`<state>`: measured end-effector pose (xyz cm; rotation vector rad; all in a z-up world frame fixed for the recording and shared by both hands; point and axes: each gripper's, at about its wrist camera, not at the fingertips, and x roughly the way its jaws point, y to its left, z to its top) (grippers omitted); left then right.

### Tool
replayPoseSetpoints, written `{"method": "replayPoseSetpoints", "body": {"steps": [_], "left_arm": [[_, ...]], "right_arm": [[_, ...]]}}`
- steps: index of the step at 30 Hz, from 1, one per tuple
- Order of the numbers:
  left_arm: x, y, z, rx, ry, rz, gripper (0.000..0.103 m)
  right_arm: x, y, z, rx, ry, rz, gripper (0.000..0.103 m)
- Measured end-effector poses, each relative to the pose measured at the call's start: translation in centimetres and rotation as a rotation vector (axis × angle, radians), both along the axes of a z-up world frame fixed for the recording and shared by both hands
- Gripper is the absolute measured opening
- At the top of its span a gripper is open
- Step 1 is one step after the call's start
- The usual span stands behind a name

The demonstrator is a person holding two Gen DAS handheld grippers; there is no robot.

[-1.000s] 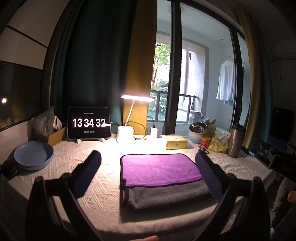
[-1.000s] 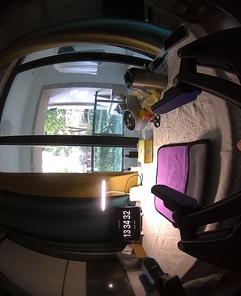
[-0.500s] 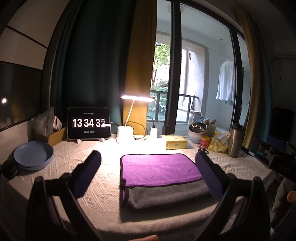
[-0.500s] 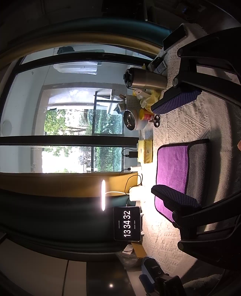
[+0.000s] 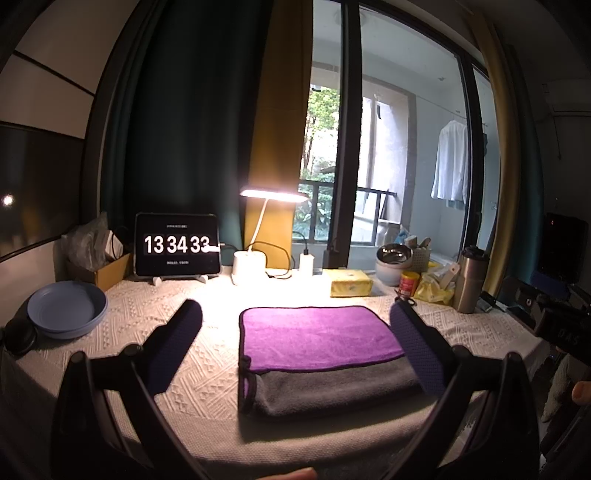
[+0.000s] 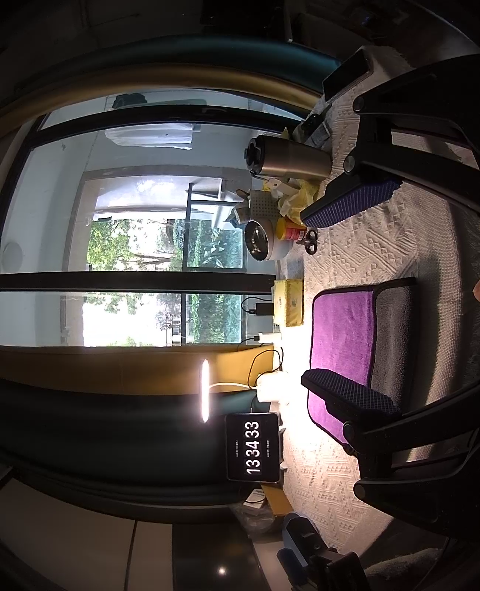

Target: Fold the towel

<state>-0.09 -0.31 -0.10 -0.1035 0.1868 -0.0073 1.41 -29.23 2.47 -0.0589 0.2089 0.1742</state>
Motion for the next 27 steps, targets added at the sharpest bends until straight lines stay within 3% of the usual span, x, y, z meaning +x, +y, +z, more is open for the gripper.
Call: {"method": "replayPoseSetpoints", "body": {"steps": [27], "left_arm": [[0.10, 0.09, -0.47, -0.019, 0.016, -0.015, 0.102]], "right_arm": [[0.15, -0.25, -0.43, 0.000, 0.007, 0.000, 0.082]]}}
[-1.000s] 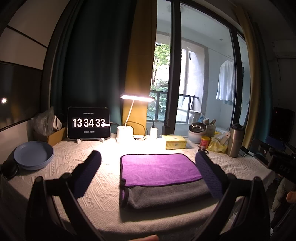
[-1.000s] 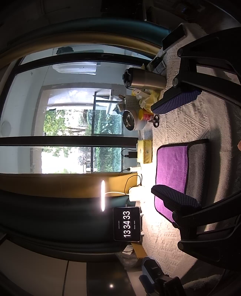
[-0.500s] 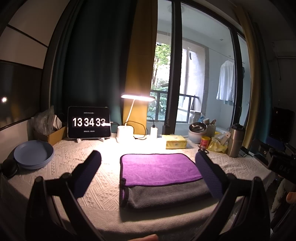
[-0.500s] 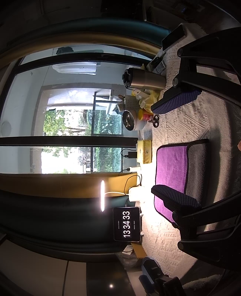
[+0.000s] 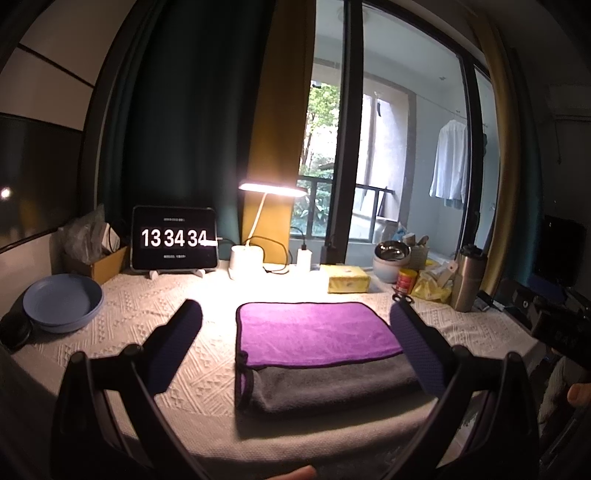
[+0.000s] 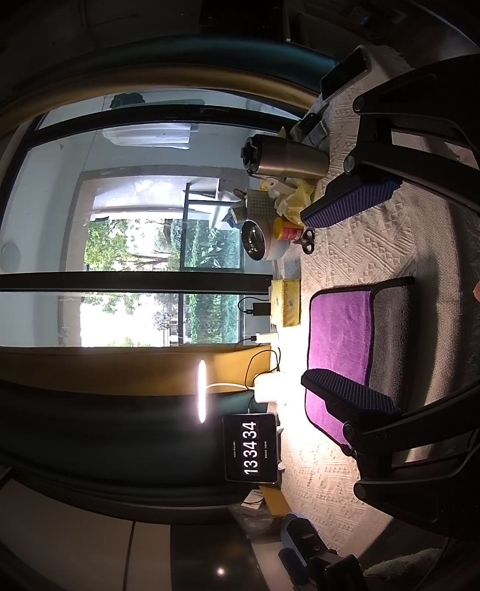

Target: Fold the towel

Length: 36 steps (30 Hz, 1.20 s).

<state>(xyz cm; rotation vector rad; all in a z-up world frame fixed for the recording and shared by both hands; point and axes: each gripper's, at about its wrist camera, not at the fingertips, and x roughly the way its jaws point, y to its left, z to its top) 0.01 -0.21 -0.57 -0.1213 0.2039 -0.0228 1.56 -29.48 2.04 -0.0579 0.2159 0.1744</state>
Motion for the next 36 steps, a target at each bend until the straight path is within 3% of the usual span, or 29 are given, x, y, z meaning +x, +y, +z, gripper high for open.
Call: {"method": "replayPoseSetpoints", "body": {"steps": [7, 15, 32, 34, 36], "left_arm": [[0.4, 0.1, -0.2, 0.015, 0.010, -0.002, 0.102], [2.8, 0.5, -1.6, 0.035, 0.082, -0.017, 0.102], [11.5, 1.4, -7.9, 0.037, 0.358, -0.039, 0.101], [12.4, 1.4, -8.6, 0.041, 0.387, -0.042, 0.099], [13.1, 1.4, -9.1, 0.039, 0.417, -0.049, 0.089]], "right_arm": [[0.4, 0.2, -0.5, -0.004, 0.011, 0.005, 0.082], [2.2, 0.2, -1.9, 0.002, 0.060, 0.015, 0.082], [8.9, -0.4, -6.5, 0.001, 0.222, 0.029, 0.082], [9.8, -0.5, -7.1, 0.009, 0.256, 0.036, 0.081], [10.7, -0.6, -7.9, 0.018, 0.291, 0.059, 0.080]]}}
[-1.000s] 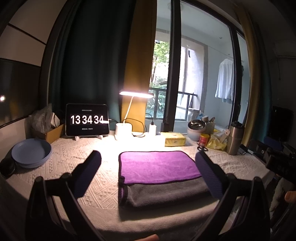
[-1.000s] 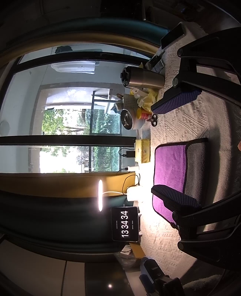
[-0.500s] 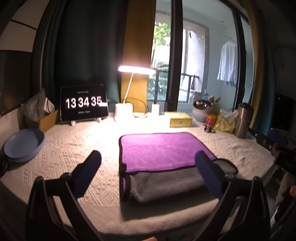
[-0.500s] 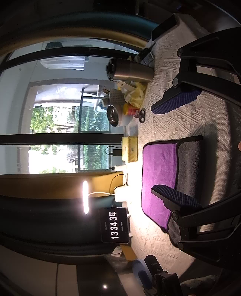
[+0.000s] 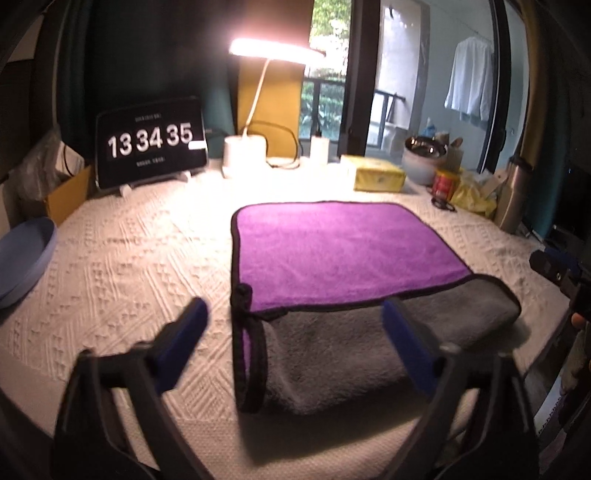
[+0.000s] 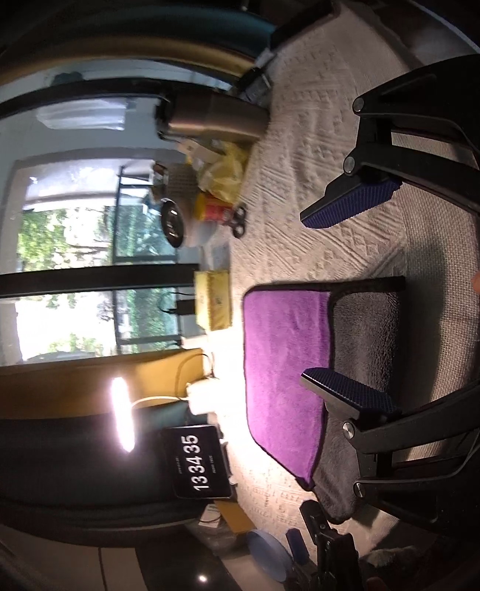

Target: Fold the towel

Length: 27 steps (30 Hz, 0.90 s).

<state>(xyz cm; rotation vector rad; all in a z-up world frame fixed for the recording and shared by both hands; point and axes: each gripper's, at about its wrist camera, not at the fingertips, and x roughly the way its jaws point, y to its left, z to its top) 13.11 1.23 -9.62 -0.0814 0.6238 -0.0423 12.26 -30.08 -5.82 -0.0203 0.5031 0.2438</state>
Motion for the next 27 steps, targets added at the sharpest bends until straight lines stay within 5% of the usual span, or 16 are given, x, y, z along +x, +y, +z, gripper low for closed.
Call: {"method": "replayPoseSetpoints", "body": {"steps": [7, 11, 17, 27], "left_arm": [[1.9, -0.2, -2.2, -0.003, 0.110, -0.025, 0.068], [2.2, -0.4, -3.2, 0.010, 0.155, -0.028, 0.054], [1.9, -0.4, -3.4, 0.034, 0.147, -0.010, 0.039], [1.0, -0.6, -3.1, 0.019, 0.120, -0.032, 0.018]], "right_arm": [[1.9, 0.1, -1.8, 0.019, 0.085, 0.061, 0.071], [3.1, 0.1, -2.9, 0.032, 0.151, 0.094, 0.056], [4.4, 0.3, -4.4, 0.010, 0.213, 0.101, 0.047], [3.9, 1.1, -4.9, -0.051, 0.190, 0.109, 0.009]]}}
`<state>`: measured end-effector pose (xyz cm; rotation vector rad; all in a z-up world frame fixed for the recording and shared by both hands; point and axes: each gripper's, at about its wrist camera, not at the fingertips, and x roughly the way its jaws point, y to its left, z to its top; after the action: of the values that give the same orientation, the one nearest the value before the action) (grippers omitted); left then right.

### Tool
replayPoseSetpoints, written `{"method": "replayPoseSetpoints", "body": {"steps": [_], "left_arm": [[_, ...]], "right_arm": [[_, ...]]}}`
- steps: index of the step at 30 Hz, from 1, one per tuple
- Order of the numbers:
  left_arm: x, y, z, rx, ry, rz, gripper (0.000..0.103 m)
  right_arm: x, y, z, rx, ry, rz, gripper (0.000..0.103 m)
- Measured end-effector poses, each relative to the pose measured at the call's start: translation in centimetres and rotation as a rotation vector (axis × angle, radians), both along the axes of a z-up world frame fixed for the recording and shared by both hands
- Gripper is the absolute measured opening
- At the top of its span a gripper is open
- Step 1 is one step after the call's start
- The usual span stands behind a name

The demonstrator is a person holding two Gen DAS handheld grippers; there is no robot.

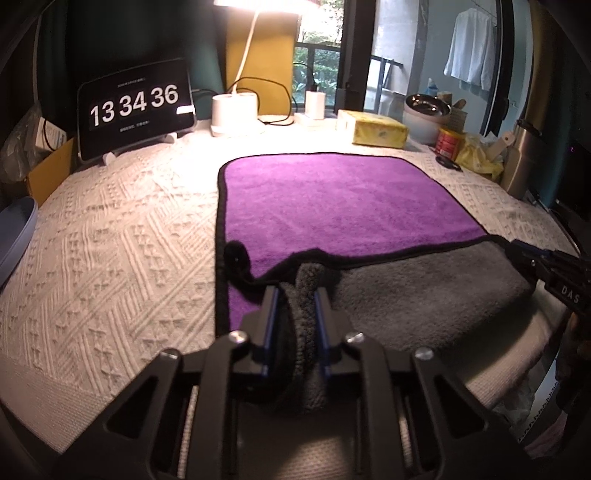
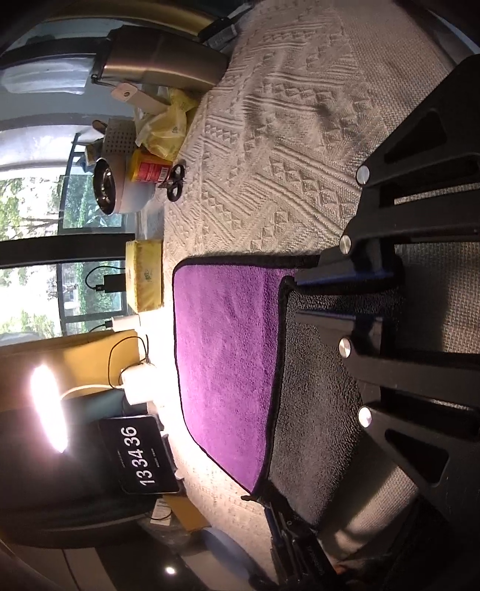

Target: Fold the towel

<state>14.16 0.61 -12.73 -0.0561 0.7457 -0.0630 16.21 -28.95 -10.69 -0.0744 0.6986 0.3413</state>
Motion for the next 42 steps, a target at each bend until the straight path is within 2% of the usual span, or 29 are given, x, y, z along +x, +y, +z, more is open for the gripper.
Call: {"method": "replayPoseSetpoints", "body": {"steps": [6, 19, 27, 42], "left_arm": [[-0.6, 0.0, 1.0, -0.031, -0.033, -0.009, 0.017], [-0.8, 0.3, 3.7, -0.027, -0.109, -0.010, 0.017], [0.3, 0.1, 5.7, -0.024, -0.178, -0.010, 0.017], [4.5, 1.0, 6.8, -0.006, -0.214, 0.022, 0.017]], "right_arm": [[-1.2, 0.6, 1.2, -0.047, -0.075, 0.025, 0.007], [-2.2, 1.3, 4.3, -0.045, -0.202, 0.062, 0.006], [-0.9, 1.9, 6.4, -0.049, -0.282, 0.074, 0.006], [3.2, 2.6, 8.1, -0.065, -0.356, 0.083, 0.006]]}}
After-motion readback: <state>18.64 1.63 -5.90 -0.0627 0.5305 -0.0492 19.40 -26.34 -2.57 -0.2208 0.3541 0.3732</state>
